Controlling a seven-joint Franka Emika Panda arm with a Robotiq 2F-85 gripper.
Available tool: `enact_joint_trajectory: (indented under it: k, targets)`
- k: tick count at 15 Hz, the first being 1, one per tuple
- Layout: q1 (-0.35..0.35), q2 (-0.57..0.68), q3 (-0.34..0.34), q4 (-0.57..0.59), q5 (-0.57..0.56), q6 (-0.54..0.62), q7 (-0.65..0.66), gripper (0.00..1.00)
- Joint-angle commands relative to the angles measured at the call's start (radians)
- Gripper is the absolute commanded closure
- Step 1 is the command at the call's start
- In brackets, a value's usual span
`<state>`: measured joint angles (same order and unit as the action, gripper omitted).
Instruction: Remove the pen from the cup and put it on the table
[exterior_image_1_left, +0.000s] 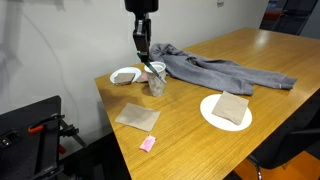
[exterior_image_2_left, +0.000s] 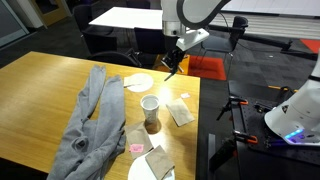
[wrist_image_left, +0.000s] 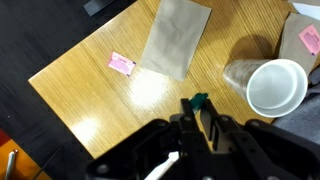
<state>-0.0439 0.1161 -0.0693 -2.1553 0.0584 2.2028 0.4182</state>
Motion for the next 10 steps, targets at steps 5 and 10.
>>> enact_joint_trajectory:
  k: [5, 10]
  targets:
    - [-0.068, 0.016, -0.037, 0.07, 0.018, -0.128, -0.324, 0.96]
    - [-0.091, 0.073, -0.049, 0.111, -0.025, -0.176, -0.488, 0.96]
